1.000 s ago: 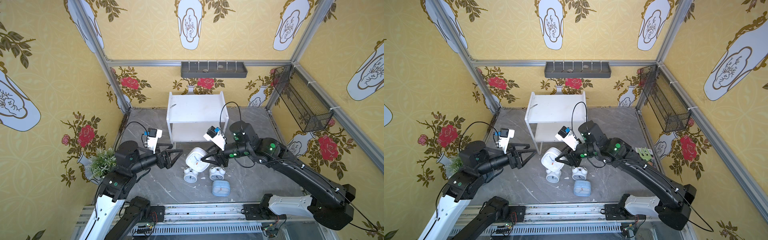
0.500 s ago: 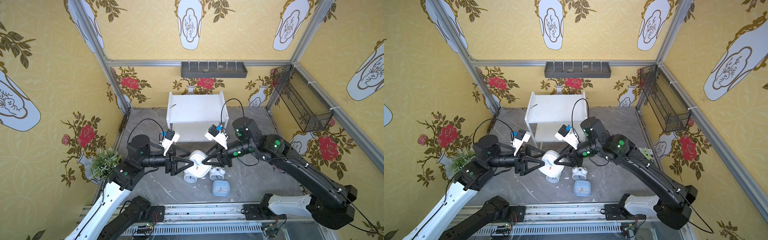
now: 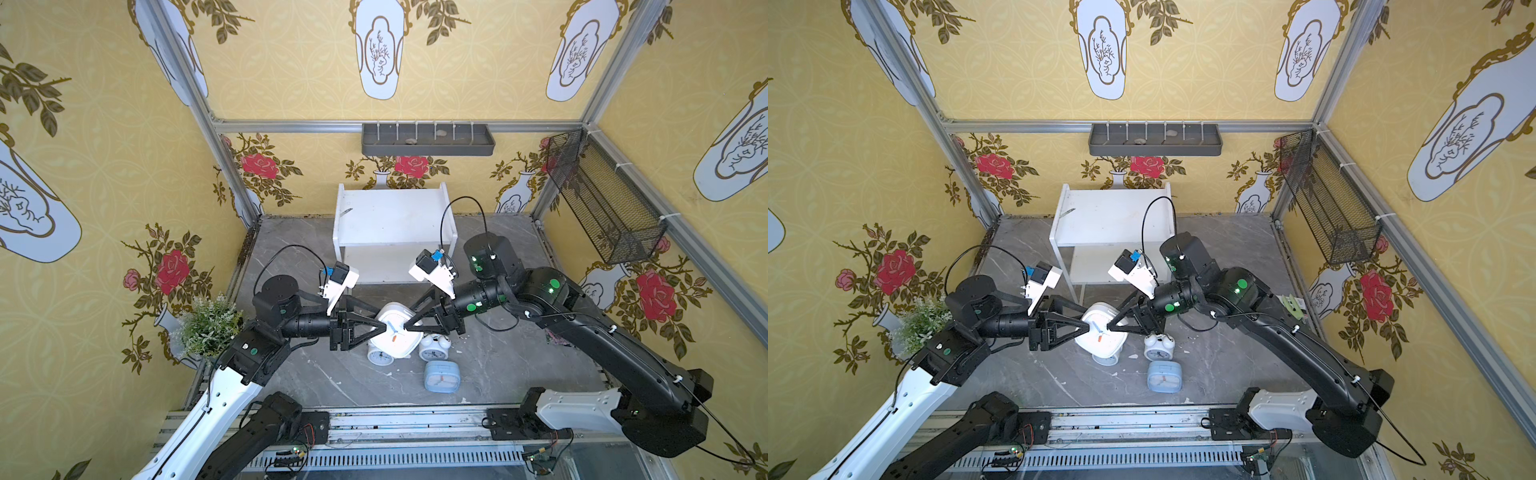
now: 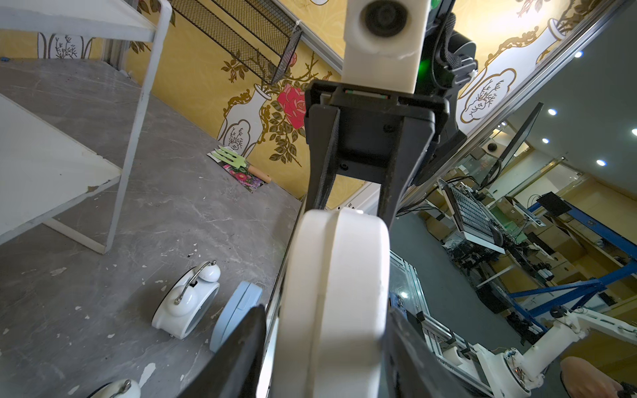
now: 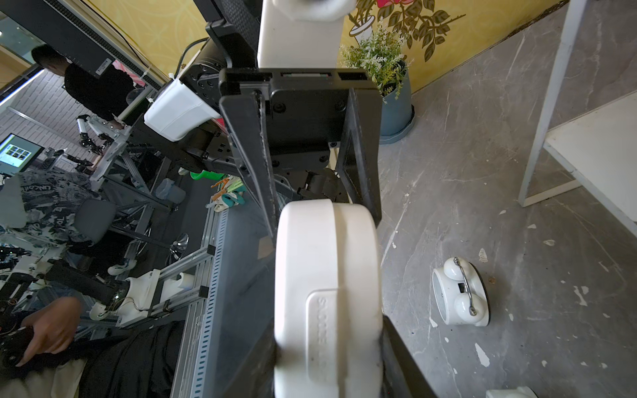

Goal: Place the alarm clocks on the shelf by style
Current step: Pick up the alarm from the center of the board.

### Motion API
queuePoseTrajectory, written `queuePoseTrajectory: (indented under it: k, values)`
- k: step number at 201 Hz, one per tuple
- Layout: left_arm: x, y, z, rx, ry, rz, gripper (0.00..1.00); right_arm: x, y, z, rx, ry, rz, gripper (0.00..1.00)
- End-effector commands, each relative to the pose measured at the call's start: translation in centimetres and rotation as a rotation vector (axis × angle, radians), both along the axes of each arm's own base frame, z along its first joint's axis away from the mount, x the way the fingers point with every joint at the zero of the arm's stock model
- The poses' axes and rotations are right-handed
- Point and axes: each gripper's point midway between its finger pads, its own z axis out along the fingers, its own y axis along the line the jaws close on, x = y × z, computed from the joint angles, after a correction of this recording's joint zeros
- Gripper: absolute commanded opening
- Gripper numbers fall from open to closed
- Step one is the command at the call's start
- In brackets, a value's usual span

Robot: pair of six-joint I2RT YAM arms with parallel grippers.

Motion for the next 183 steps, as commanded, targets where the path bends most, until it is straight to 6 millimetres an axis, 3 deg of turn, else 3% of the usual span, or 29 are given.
queuePoseTrajectory:
  k: [1, 38, 62, 76, 91, 101, 119, 153, 183]
  values:
    - [-0.3, -0.2, 0.9, -0.040, -0.031, -0.026, 0.48, 0.1, 0.4, 1.2, 0.050, -0.029, 0.012, 0.24]
    - [-0.2, -0.2, 1.0, -0.060, -0.032, -0.024, 0.37, 0.4, 0.5, 1.1, 0.050, -0.042, -0.003, 0.25]
    - [-0.2, -0.2, 1.1, -0.085, -0.031, -0.025, 0.24, 0.7, 0.5, 1.4, 0.061, -0.061, -0.029, 0.34]
    - [-0.1, -0.2, 1.4, -0.116, -0.031, -0.024, 0.20, 1.3, 0.3, 1.8, 0.075, -0.089, -0.069, 0.53]
    - [0.0, -0.2, 2.1, -0.166, -0.041, -0.010, 0.17, 2.2, 0.0, 2.1, 0.096, -0.131, -0.134, 0.62]
    - [0.2, -0.1, 2.7, -0.202, -0.049, 0.004, 0.16, 2.9, -0.3, 2.4, 0.118, -0.146, -0.188, 0.80]
    - [0.8, 0.1, 3.7, -0.256, -0.058, 0.042, 0.08, 3.0, -0.7, 2.4, 0.146, -0.151, -0.213, 0.97]
    - [1.5, 0.4, 6.0, -0.336, -0.098, 0.085, 0.06, 2.5, -0.1, 2.7, 0.220, -0.109, -0.191, 0.96]
    - [2.2, 0.5, 6.2, -0.344, -0.110, 0.119, 0.05, 1.7, 0.3, 3.6, 0.297, -0.083, -0.145, 0.88]
